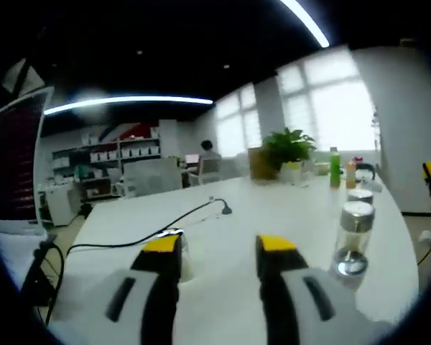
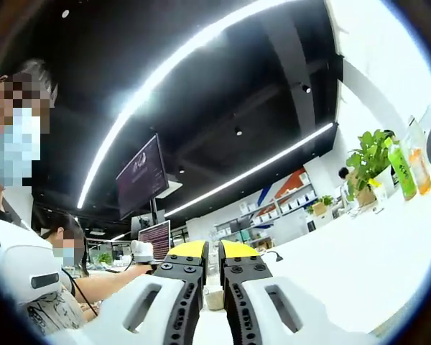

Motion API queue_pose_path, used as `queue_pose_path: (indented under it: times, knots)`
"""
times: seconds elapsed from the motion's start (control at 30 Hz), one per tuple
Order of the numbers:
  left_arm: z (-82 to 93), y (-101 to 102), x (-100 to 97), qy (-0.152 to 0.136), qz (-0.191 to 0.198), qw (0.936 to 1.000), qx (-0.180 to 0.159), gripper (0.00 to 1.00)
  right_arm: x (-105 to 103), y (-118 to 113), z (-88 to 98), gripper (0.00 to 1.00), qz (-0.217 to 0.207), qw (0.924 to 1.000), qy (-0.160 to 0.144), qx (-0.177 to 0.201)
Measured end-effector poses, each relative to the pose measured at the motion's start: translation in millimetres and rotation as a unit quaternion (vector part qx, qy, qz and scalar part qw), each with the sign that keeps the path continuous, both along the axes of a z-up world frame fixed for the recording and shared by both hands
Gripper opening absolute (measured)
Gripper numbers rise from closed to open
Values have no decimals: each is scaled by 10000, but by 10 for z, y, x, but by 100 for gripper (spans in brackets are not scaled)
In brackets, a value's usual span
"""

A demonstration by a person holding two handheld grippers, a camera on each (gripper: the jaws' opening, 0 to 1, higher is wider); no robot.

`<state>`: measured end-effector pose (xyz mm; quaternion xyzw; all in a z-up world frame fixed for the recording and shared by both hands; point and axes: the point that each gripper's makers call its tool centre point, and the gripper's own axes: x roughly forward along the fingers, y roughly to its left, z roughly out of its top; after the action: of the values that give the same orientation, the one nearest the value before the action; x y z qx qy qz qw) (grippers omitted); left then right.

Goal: Rotate the seasoning bottle until the label or dispensing opening points toward the visible target arrow and the bottle remains upright within the marked orientation range

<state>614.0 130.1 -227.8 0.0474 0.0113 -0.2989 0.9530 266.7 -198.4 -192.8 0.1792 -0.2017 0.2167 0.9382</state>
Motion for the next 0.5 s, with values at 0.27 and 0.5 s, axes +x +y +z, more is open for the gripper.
queue_pose_path:
  times: [0.27, 0.5]
  knots:
    - [-108, 130, 603, 195, 441, 9975, -522, 42, -62, -21, 26, 4, -270, 9996, 24, -45]
    - [-240, 30, 751, 288, 358, 9982, -394, 48, -142, -77, 9, 4, -619, 9981, 35, 66]
